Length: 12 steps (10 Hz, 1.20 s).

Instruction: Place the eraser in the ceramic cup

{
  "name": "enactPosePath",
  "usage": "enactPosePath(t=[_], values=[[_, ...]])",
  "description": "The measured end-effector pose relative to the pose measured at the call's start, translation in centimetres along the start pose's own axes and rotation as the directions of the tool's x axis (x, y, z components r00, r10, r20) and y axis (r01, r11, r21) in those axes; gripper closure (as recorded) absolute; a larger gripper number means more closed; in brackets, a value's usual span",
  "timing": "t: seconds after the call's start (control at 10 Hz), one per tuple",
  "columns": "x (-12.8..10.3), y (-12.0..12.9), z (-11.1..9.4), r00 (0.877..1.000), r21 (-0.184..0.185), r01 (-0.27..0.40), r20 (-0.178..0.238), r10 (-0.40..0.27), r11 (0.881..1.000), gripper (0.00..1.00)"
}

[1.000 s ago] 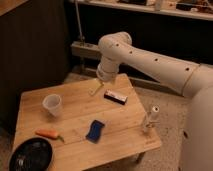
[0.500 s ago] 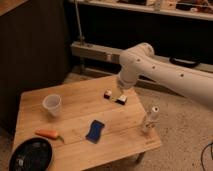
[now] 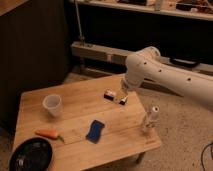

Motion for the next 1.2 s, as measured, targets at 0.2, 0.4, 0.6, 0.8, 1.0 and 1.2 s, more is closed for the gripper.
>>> enactPosePath(t=[0.2,0.4,0.6,0.8,1.0,1.2], values=[[0.1,1.2,1.9,0.986,0.018,0.066,-0.156,-0.063,0.998,0.20],[-0.9,1.6,3.3,0.922,0.091,0.183,-0.361,-0.139,0.979,0.20],[-2.1,2.0,3.8,0.838,0.069,0.288,-0.502,-0.216,0.955,0.20],[-3.4,3.0,3.6,0.755,0.013,0.337,-0.602,-0.262,0.941,0.20],[-3.3,2.7,3.7,0.762,0.014,0.334,-0.593,-0.261,0.943,0.20],[-1.5,2.3,4.1,0.818,0.030,0.333,-0.506,-0.273,0.942,0.20]])
